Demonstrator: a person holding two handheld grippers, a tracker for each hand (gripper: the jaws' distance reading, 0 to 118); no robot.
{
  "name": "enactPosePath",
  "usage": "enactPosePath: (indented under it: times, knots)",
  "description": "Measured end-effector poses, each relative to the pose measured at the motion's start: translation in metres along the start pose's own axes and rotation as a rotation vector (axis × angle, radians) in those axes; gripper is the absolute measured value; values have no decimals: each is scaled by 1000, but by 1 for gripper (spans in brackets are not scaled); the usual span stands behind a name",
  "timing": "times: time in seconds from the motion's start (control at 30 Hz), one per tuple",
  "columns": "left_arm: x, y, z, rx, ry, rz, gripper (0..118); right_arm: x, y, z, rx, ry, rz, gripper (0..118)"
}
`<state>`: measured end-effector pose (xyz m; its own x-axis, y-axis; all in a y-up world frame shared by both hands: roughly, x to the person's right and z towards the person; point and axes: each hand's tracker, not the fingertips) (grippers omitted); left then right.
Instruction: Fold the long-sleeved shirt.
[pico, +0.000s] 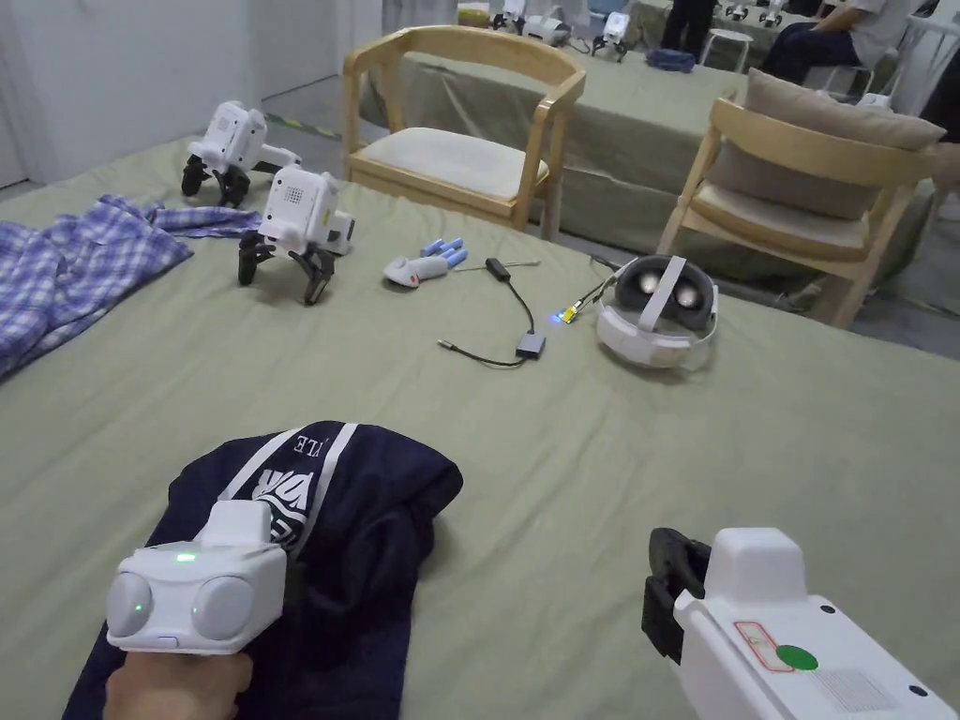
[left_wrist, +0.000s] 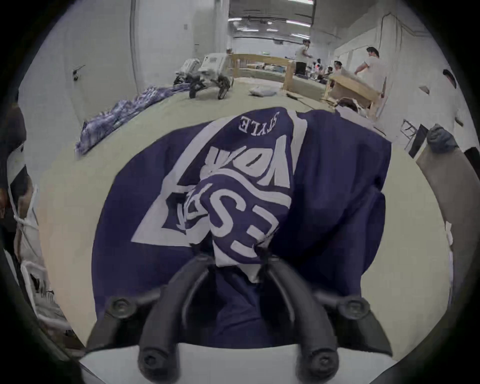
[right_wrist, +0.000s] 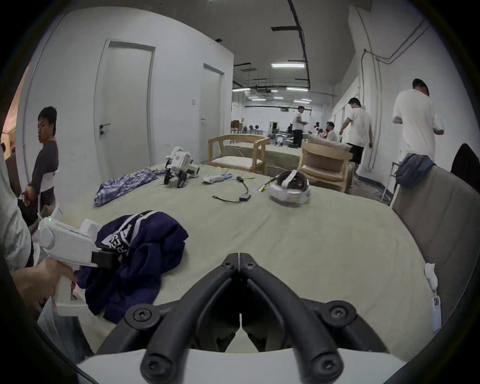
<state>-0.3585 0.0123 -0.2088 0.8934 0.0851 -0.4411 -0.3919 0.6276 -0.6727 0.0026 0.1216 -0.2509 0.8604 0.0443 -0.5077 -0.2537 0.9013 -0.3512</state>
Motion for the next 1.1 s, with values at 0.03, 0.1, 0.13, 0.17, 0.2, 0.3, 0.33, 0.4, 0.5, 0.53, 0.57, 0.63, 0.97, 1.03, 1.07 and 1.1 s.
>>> enactPosePath:
  times: [0.03,0.1,0.13,0.17,0.2,0.3,0.33,0.4,0.5,0.53,0.57,0.63,0.97,1.03,1.07,1.1]
  knots:
    - [-2,0,15,28,-20,11,25,5,0,5,4,-12,-6,0]
    - [-2,-1,47,102,-66,15,23,15,-3,15,18,-27,-14,0]
    - [-3,7,54,149,-77,0,23,21,-4,20,25,-38,-21,0]
    - [-1,14,75,203,-97,-4,23,29,-5,28,34,-49,-28,0]
    - [2,21,97,258,-113,-4,23,38,-5,36,44,-64,-36,0]
    - [20,49,156,411,-198,13,23,64,-5,62,72,-112,-65,0]
    - [28,59,172,444,-225,-8,23,72,-4,69,82,-129,-77,0]
    - [52,78,205,545,-252,-71,23,89,-1,90,106,-159,-88,0]
    - [89,108,251,631,-350,-106,23,114,5,120,146,-213,-107,0]
    - [103,110,267,665,-382,-113,23,121,7,129,157,-226,-114,0]
    - [120,116,280,691,-407,-142,22,129,9,139,169,-241,-120,0]
    - [154,127,296,720,-439,-192,23,146,8,154,193,-273,-132,0]
    - [349,55,201,427,-576,-348,22,207,-22,201,193,-393,-206,0]
    - [378,22,159,314,-589,-388,22,219,-39,196,160,-401,-216,0]
    - [391,1,140,243,-595,-375,23,223,-47,193,140,-411,-222,0]
    - [407,-22,119,187,-576,-437,22,227,-55,189,114,-414,-225,0]
